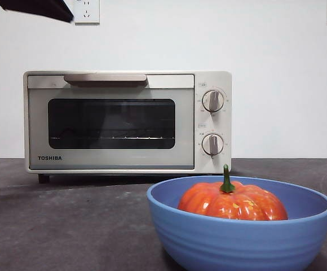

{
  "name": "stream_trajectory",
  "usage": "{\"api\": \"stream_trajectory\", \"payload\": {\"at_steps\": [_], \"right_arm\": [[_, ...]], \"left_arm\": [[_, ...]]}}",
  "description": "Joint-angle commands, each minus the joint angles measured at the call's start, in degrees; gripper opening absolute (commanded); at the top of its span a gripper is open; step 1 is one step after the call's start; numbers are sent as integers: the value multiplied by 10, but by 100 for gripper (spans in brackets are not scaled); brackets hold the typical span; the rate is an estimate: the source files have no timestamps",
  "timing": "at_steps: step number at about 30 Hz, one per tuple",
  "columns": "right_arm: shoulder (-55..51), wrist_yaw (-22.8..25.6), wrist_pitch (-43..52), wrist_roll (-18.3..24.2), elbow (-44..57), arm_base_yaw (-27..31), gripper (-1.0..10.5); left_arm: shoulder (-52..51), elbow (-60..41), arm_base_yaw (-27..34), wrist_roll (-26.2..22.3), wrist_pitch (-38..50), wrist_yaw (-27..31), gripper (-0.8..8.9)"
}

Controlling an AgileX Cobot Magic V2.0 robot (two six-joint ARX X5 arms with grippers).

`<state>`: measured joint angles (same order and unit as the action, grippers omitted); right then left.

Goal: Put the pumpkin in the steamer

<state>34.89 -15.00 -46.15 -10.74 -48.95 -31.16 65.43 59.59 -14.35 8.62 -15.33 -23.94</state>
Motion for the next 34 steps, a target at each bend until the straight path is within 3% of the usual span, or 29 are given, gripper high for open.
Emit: {"api": "stream_trajectory", "payload": {"at_steps": [1,11,34], "right_arm": [[2,0,2,4,-6,-3,485],[2,0,2,2,-6,-3,485],[2,-3,-7,-5,-6,-3,485]], "left_arm": [[36,25,-9,-23,12,13,16],[112,49,-38,-61,44,51,16],[167,49,-60,-122,47,107,16]]}}
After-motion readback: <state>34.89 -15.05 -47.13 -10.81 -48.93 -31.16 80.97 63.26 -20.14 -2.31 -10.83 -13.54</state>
